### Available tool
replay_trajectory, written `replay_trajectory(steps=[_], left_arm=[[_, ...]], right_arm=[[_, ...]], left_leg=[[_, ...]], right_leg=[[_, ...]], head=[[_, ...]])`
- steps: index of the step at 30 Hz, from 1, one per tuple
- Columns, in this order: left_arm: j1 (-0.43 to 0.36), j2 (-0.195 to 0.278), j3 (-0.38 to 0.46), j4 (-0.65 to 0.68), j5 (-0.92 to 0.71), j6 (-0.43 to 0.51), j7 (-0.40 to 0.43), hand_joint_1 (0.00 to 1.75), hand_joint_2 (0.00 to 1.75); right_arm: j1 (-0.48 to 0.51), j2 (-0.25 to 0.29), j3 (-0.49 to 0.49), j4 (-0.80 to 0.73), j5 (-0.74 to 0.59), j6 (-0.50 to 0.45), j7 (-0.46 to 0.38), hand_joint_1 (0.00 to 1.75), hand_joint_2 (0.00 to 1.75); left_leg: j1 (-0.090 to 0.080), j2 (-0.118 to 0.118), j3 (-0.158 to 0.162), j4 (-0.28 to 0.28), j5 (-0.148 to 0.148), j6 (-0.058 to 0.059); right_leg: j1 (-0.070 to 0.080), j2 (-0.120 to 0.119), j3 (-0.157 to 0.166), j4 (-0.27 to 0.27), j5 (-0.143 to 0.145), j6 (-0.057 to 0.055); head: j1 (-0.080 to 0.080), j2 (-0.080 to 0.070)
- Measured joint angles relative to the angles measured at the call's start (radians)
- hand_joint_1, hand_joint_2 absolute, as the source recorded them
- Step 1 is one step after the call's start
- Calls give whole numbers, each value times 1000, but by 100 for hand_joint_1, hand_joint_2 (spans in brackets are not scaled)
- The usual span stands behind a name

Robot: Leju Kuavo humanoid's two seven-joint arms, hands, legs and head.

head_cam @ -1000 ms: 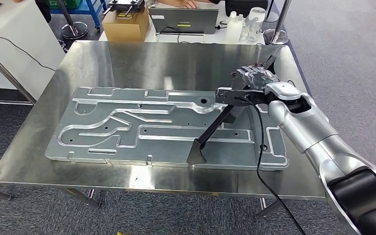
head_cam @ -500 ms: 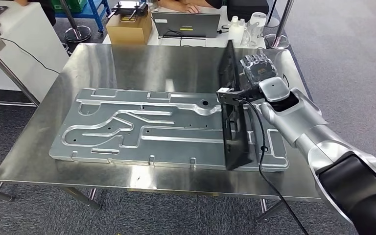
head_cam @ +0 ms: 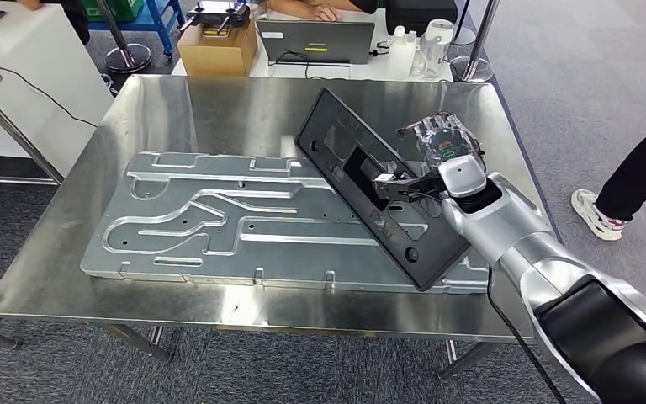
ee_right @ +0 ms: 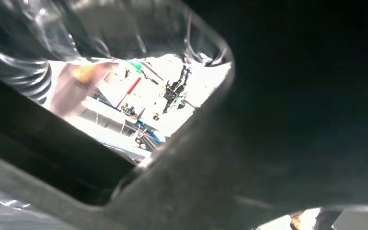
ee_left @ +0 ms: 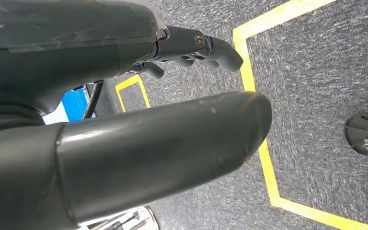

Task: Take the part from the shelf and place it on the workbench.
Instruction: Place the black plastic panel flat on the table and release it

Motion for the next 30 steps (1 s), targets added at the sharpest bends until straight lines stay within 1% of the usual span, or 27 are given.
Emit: replay_trajectory(steps=[9, 13, 16, 18, 21, 23, 26, 30], left_arm=[[1, 0, 1, 0, -1, -1, 0, 0, 0], [1, 0, 3, 0, -1, -3, -2, 0, 0], [1, -1, 4, 0, -1, -5, -3, 0, 0], [2, -2, 4, 0, -1, -6, -3, 0, 0], [5, -3, 4, 0, -1, -8, -3, 0, 0], [7, -5, 4, 0, -1, -9, -3, 0, 0], [10, -8, 4, 0, -1, -9, -3, 0, 0], [11, -10, 4, -2, -1, -12, -4, 0, 0]], right_arm=[[28, 1, -30, -33, 14, -3, 13, 0, 0], [49, 1, -61, -65, 41, 5, 31, 0, 0], [69, 0, -90, -90, 63, -15, 45, 0, 0], [91, -3, -117, -113, 81, -46, 62, 0, 0], [141, -13, -162, -173, 125, -152, 106, 0, 0], [183, -24, -213, -240, 128, -205, 107, 0, 0], [233, -39, -300, -335, 123, -215, 82, 0, 0], [267, -52, -366, -413, 145, -200, 70, 0, 0]], left_leg=[[0, 0, 1, 0, 0, 0], [0, 0, 1, 0, 0, 0], [0, 0, 1, 0, 0, 0], [0, 0, 1, 0, 0, 0], [0, 0, 1, 0, 0, 0], [0, 0, 1, 0, 0, 0], [0, 0, -2, 0, 0, 0], [0, 0, -3, 0, -1, 1]], right_leg=[[1, 0, 1, 0, 0, 0], [2, 0, 1, 0, 0, 0], [2, 0, 0, 0, 0, 0], [2, 0, 0, 0, 0, 0], [2, 0, -1, 0, 0, 0], [1, 0, -1, 0, 0, 0], [1, 0, -2, 0, 0, 0], [1, -1, -3, -1, 0, 0]], head=[[0, 0], [0, 0], [0, 0], [0, 0], [0, 0], [0, 0], [0, 0], [0, 0]])
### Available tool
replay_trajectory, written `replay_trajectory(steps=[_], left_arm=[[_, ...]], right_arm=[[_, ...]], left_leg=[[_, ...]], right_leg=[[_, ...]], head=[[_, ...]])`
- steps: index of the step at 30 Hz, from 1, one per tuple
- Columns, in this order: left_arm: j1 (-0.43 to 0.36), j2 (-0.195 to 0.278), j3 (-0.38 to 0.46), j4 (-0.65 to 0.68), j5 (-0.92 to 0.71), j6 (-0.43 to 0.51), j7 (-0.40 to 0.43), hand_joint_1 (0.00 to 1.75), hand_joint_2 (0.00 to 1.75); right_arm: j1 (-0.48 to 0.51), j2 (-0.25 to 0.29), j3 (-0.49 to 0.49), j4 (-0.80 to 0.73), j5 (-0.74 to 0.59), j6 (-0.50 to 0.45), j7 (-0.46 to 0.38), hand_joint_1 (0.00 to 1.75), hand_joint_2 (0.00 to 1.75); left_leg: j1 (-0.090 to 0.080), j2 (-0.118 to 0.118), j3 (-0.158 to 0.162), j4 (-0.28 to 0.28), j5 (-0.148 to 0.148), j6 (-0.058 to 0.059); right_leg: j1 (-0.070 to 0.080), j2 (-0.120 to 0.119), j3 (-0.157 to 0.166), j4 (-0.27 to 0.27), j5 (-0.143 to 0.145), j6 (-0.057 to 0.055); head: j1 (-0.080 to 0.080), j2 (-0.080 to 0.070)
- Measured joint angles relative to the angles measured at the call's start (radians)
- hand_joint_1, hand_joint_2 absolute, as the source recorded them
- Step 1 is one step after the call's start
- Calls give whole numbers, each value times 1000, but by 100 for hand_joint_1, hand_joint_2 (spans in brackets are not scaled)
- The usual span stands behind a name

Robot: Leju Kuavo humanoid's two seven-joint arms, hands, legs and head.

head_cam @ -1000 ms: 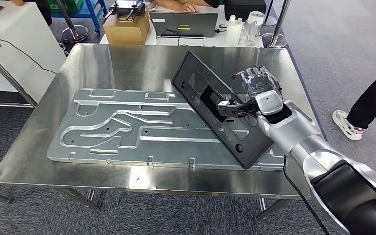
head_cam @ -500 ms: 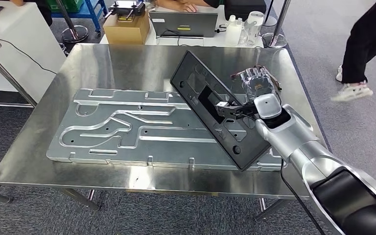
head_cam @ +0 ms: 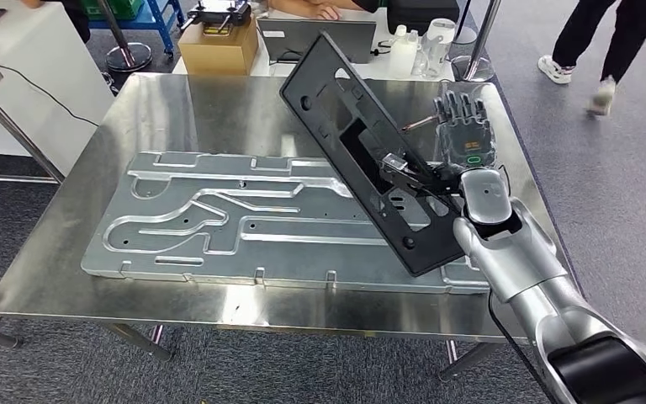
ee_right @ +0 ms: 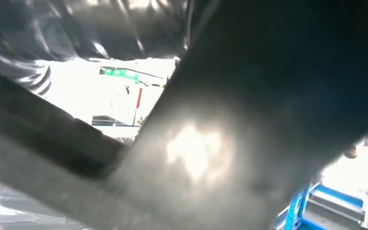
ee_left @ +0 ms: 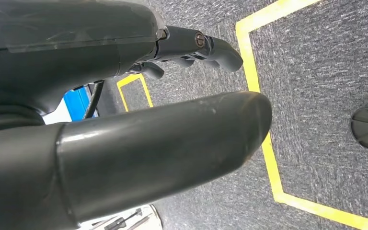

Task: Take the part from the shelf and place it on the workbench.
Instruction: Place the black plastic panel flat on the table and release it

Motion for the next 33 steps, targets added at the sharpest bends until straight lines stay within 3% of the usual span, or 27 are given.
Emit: replay_trajectory(steps=[33], left_arm=[[0, -1, 0, -10, 0, -6, 0, 0, 0]], right_arm=[[22, 2, -36, -39, -5, 40, 15, 0, 0]], left_leg=[[0, 0, -1, 0, 0, 0]], right_leg=[[0, 0, 0, -1, 0, 0]], head=[[0, 0]])
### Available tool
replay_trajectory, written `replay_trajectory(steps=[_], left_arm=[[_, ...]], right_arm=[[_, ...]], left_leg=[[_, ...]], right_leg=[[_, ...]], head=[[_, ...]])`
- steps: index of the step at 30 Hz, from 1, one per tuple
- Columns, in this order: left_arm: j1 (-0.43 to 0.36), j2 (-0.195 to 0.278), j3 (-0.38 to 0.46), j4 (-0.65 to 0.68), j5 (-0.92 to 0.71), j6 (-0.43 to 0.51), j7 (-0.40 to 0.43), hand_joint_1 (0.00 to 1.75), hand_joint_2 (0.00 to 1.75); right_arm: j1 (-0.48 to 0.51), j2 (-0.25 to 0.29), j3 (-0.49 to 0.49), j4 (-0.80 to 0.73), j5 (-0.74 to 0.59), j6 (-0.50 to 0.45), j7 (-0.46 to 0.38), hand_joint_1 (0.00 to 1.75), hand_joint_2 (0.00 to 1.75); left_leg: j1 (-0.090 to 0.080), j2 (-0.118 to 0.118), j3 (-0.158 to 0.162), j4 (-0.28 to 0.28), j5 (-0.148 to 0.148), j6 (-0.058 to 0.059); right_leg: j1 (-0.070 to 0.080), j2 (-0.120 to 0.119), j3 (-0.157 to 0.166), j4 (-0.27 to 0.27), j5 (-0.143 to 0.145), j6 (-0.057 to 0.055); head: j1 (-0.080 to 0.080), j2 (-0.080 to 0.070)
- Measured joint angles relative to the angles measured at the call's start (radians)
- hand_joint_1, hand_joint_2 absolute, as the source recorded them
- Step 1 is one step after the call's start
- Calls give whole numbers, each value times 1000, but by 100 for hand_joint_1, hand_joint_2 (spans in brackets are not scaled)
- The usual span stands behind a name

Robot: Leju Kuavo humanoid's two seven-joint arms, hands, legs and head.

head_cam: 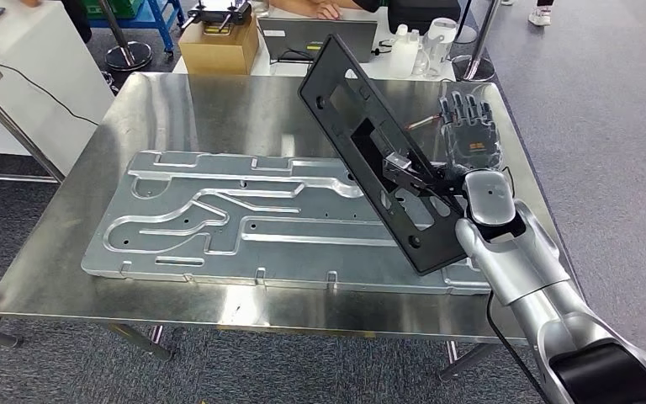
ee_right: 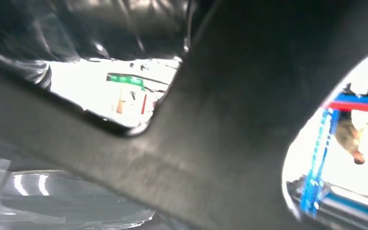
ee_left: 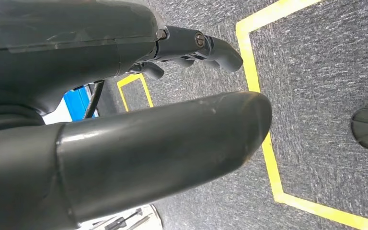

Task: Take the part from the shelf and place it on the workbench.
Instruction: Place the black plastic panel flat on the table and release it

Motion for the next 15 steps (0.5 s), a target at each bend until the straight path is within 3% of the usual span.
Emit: replay_trajectory(steps=[4, 10, 15], left_arm=[[1, -3, 0, -6, 0, -4, 1, 0, 0], [0, -17, 11, -27, 0, -22, 4, 0, 0], [-1, -21, 17, -32, 0, -27, 4, 0, 0]], right_arm=[[-4, 1, -20, 0, -62, 45, 13, 0, 0], [-89, 1, -34, 51, -139, 260, 51, 0, 0], [-159, 2, -30, 118, -155, 263, 84, 0, 0]], left_leg=[[0, 0, -1, 0, 0, 0], [0, 0, -2, 0, 0, 0], [0, 0, -2, 0, 0, 0]], right_leg=[[-1, 0, -1, 0, 0, 0], [-2, 0, -2, 0, 0, 0], [-2, -1, -2, 0, 0, 0]], head=[[0, 0], [0, 0], [0, 0]])
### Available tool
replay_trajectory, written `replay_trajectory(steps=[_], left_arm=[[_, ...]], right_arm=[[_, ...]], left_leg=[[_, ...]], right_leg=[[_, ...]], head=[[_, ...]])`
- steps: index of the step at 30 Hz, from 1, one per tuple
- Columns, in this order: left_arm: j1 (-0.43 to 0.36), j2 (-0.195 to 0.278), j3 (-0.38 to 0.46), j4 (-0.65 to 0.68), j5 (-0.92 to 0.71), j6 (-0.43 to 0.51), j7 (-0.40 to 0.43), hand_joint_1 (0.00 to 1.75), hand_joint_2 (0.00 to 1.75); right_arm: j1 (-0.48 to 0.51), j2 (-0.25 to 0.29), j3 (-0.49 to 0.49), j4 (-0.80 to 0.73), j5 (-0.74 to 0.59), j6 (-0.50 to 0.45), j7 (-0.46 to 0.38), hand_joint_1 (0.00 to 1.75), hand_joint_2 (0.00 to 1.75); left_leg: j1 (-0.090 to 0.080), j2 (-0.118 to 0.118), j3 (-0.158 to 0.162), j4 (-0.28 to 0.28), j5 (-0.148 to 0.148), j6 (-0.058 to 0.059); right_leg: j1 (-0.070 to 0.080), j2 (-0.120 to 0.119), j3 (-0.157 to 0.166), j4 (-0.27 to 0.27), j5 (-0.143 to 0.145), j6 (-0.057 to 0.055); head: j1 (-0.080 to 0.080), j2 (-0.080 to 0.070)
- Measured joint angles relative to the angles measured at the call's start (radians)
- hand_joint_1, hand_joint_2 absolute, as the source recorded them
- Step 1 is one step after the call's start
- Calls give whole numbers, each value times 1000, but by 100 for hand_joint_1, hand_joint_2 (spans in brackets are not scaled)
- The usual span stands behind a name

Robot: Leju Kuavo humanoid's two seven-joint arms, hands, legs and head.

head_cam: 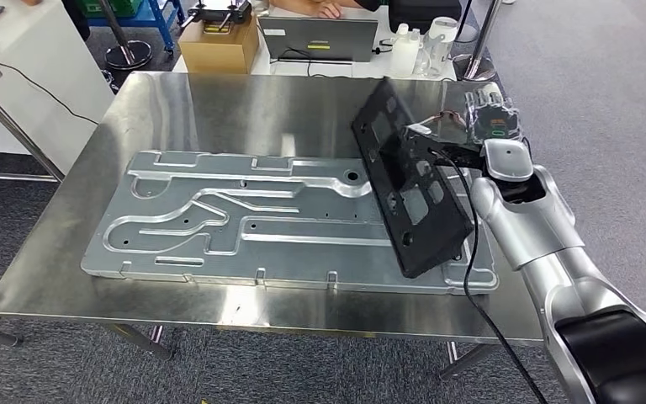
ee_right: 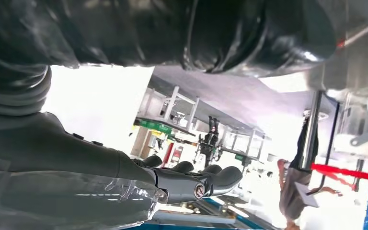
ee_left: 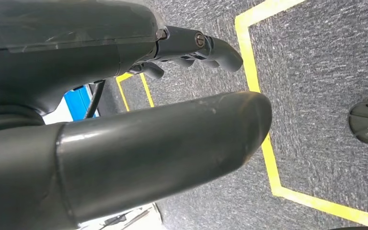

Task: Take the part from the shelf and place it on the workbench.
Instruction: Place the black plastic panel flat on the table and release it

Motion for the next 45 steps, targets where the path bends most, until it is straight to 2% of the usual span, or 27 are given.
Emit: replay_trajectory(steps=[4, 12, 18, 31, 39, 45], left_arm=[[0, -1, 7, 0, 0, -2, -2, 0, 0], [0, -7, 21, -10, 0, -12, -9, 0, 0], [0, -10, 22, -16, 0, -12, -13, 0, 0], [0, -10, 22, -17, 0, -11, -15, 0, 0], [1, -11, 22, -18, 0, -6, -27, 0, 0], [1, -10, 22, -25, 0, -3, -15, 0, 0]], right_arm=[[-17, 0, -2, 13, -25, -60, 11, 0, 0], [-33, 0, -9, -22, -75, -84, 10, 0, 0], [-34, 0, -10, -51, -72, -137, -18, 0, 0], [-31, 0, -11, -52, -73, -148, -34, 0, 0], [33, -4, -50, -122, -64, -260, -35, 0, 0], [87, 19, -57, -219, -30, -282, -57, 0, 0]], left_leg=[[0, 0, 0, 0, 0, 0], [0, 0, 0, 0, 0, 0], [0, 0, 0, 0, 0, 0], [0, 0, 0, 0, 0, 0], [0, 0, -1, 0, 0, 0], [-7, 0, -6, 7, 1, 13]], right_leg=[[0, 0, -1, 0, 0, 0], [0, 0, -2, 0, 0, 0], [0, 0, -2, 0, 0, 0], [0, 0, -2, 0, 0, 0], [0, 0, -2, 0, 0, 0], [-5, 1, -2, -4, 8, 12]], head=[[0, 0], [0, 0], [0, 0], [0, 0], [0, 0], [0, 0]])
